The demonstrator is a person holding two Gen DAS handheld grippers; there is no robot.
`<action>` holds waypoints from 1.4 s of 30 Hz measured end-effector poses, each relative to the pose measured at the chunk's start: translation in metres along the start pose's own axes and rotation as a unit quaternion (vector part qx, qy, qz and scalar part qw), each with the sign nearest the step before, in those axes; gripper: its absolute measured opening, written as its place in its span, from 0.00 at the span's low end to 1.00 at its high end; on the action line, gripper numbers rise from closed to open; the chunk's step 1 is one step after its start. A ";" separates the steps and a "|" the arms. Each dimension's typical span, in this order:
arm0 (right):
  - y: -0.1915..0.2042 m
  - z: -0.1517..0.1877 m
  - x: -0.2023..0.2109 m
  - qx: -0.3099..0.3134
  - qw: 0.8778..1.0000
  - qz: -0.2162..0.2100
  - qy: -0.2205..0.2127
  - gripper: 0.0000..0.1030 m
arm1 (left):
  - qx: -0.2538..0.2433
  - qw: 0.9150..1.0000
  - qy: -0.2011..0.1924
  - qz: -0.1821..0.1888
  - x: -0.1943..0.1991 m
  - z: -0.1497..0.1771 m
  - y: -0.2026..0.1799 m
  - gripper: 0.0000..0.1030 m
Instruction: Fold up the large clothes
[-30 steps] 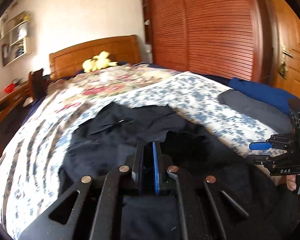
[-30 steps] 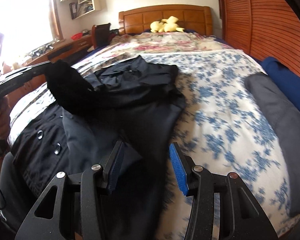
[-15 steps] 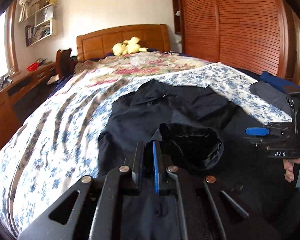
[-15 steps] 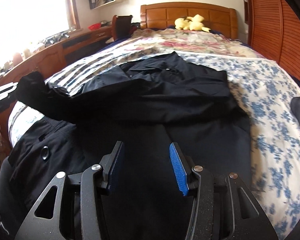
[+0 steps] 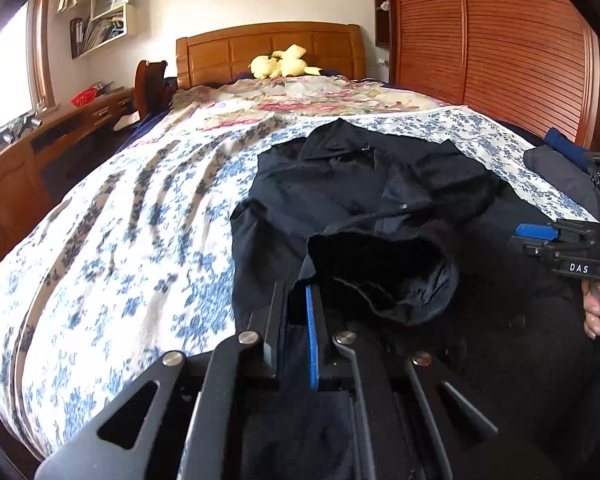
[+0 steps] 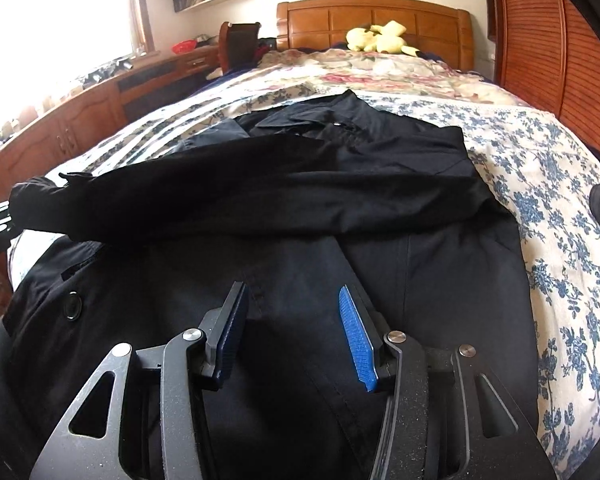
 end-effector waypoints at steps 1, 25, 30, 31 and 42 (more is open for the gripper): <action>0.000 0.001 0.001 0.000 1.000 0.001 0.001 0.47 | 0.002 1.000 0.002 0.002 0.001 0.003 0.002 0.06; 0.007 0.001 0.011 0.012 1.000 0.001 0.000 0.46 | -0.028 0.996 -0.012 0.083 0.067 0.021 -0.039 0.49; 0.008 0.001 0.013 0.011 1.000 0.001 -0.001 0.46 | -0.048 0.995 -0.006 0.082 0.057 0.022 -0.060 0.49; 0.008 0.001 0.013 0.012 1.000 0.001 -0.001 0.47 | -0.051 0.995 -0.001 0.081 0.052 0.023 -0.064 0.49; 0.011 0.001 0.016 0.020 1.000 0.000 -0.007 0.47 | -0.051 0.997 -0.003 0.057 0.033 0.012 -0.059 0.03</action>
Point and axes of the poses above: each gripper's, at about its wrist camera, not at the fingertips, and x roughly against the way its jaws point, y to its left, z to its underside, the point moved 2 cm from there along -x, roughly the way its jaws point, and after that the axes turned 5 degrees about -z, right-handed, at the moved point
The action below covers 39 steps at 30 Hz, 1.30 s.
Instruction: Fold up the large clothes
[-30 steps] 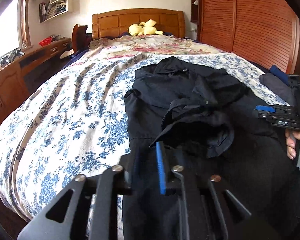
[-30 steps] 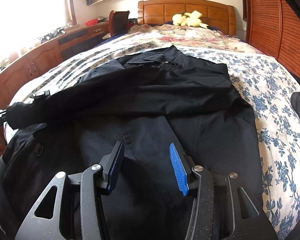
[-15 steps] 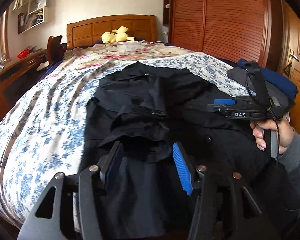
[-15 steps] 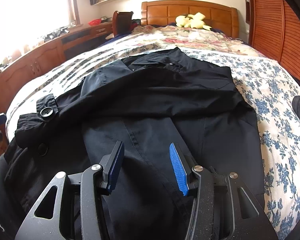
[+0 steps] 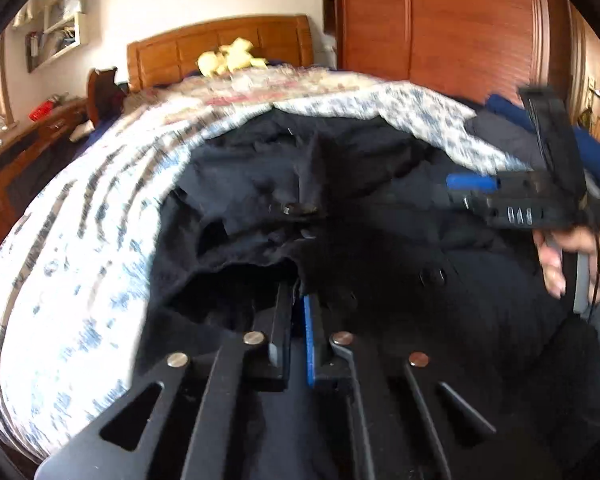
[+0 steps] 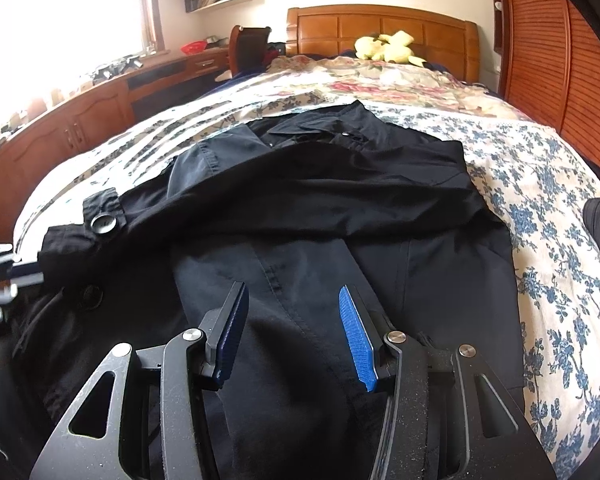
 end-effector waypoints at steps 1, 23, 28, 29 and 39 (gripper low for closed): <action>0.000 0.000 0.000 0.000 1.000 0.000 0.000 0.47 | 0.006 1.000 -0.013 -0.013 0.004 -0.008 0.007 0.02; 0.009 0.002 -0.009 0.011 1.000 0.002 0.010 0.47 | 0.089 0.994 0.040 -0.047 -0.032 -0.011 0.109 0.31; 0.007 0.003 -0.011 0.012 1.000 0.004 0.013 0.47 | 0.089 0.993 0.068 -0.037 -0.048 0.001 0.102 0.32; 0.008 0.003 -0.010 0.012 1.000 0.004 0.013 0.47 | 0.091 0.993 0.072 -0.036 -0.051 0.002 0.102 0.32; 0.005 0.003 -0.010 0.007 1.000 0.004 0.008 0.47 | 0.097 0.992 0.074 -0.037 -0.056 -0.002 0.100 0.02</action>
Point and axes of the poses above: each gripper's, at about its wrist camera, not at the fingertips, and x roughly against the way its jaws point, y to its left, z to its underside, the point moved 2 cm from there along -x, roughly the way its jaws point, and after that the axes turned 5 degrees about -z, right-handed, at the moved point
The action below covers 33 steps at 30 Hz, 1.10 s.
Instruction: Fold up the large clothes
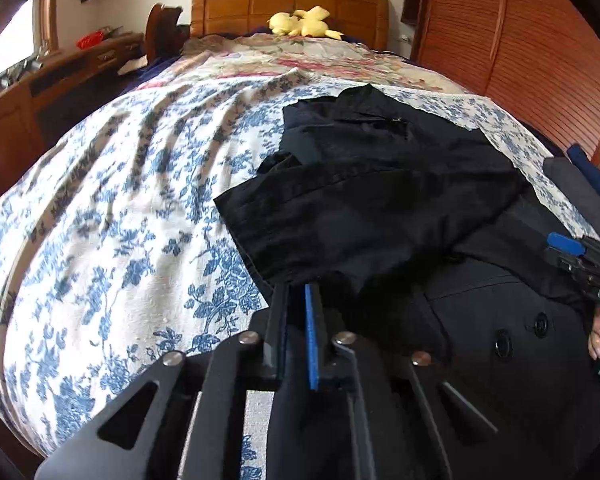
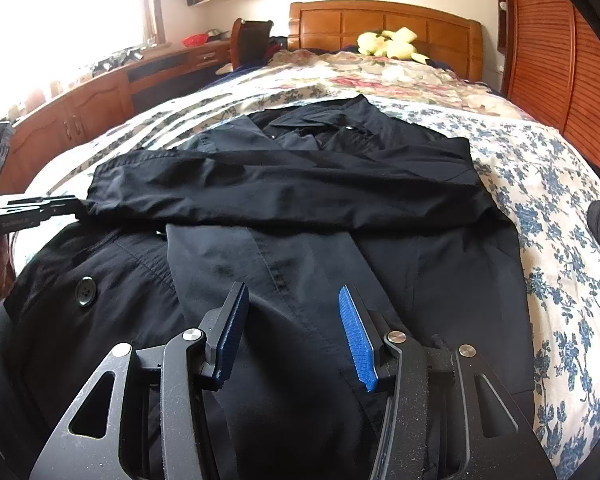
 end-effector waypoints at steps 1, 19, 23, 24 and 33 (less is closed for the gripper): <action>-0.001 0.000 -0.001 -0.002 1.000 0.001 -0.001 0.47 | -0.001 1.000 -0.003 0.005 0.004 0.000 -0.001 0.01; -0.010 0.004 -0.007 -0.010 1.000 0.016 0.005 0.47 | 0.000 0.998 -0.050 0.041 0.088 0.013 -0.019 0.03; -0.008 0.003 -0.006 -0.009 1.000 0.015 0.005 0.47 | 0.002 0.998 -0.054 0.015 0.086 0.025 -0.007 0.25; -0.007 0.003 -0.006 -0.008 1.000 0.015 0.005 0.47 | 0.002 0.999 -0.053 0.010 0.086 0.028 -0.005 0.26; -0.003 0.004 0.006 0.005 1.000 0.025 0.000 0.47 | 0.001 1.000 -0.027 -0.008 0.073 0.058 0.016 0.32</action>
Point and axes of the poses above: each gripper's, at about its wrist camera, not at the fingertips, and x roughly against the way its jaws point, y to its left, z to its underside, the point moved 2 cm from there along -x, roughly the way its jaws point, and after that the axes turned 5 degrees about -z, right-handed, at the moved point
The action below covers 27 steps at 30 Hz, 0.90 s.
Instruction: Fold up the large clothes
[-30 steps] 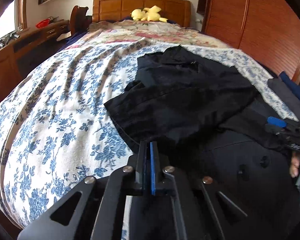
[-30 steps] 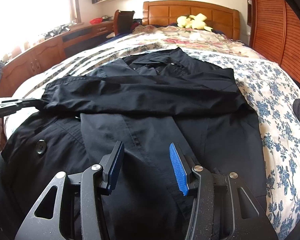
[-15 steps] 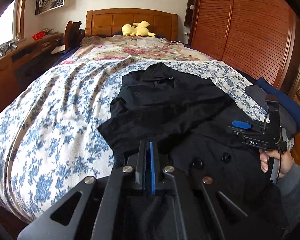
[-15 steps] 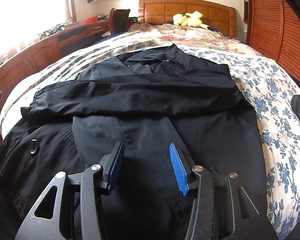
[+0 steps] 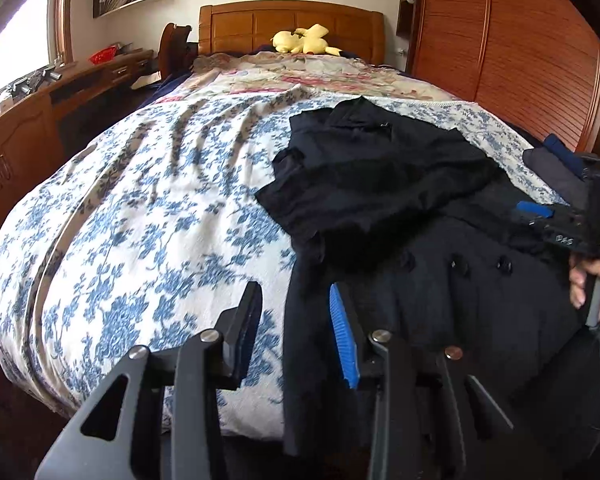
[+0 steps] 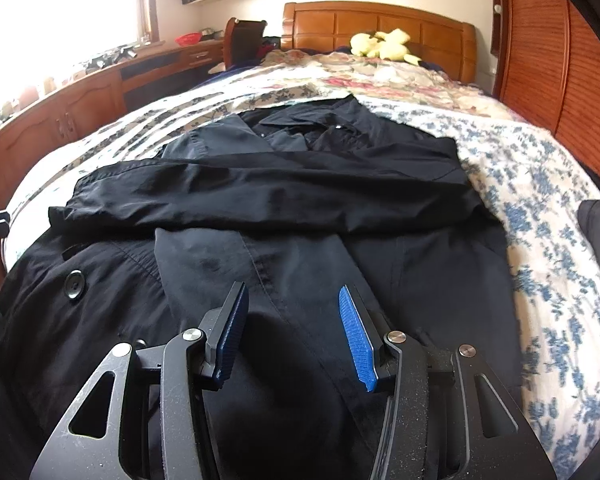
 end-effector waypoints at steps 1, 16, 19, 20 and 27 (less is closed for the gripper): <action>-0.001 0.003 0.005 -0.001 1.000 0.001 -0.001 0.47 | -0.001 1.000 0.002 0.004 -0.001 0.002 0.001 0.32; -0.048 0.048 0.085 -0.025 0.997 0.071 0.021 0.47 | -0.019 1.000 0.018 0.016 -0.025 0.010 -0.005 0.33; -0.060 0.054 0.095 -0.028 0.995 0.092 0.027 0.48 | -0.018 0.999 0.024 0.014 -0.029 0.011 -0.005 0.33; -0.064 0.057 0.098 -0.032 0.995 0.095 0.030 0.48 | -0.018 0.999 0.026 0.014 -0.031 0.011 -0.005 0.33; -0.082 0.078 0.101 -0.047 0.992 0.104 0.061 0.48 | -0.016 0.999 0.036 0.013 -0.040 0.016 -0.004 0.33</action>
Point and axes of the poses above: each gripper's, at about its wrist camera, not at the fingertips, and x roughly against the way its jaws point, y to its left, z to its underside, the point moved 2 cm from there along -x, roughly the way its jaws point, and after that the axes turned 5 degrees about -z, right-handed, at the moved point
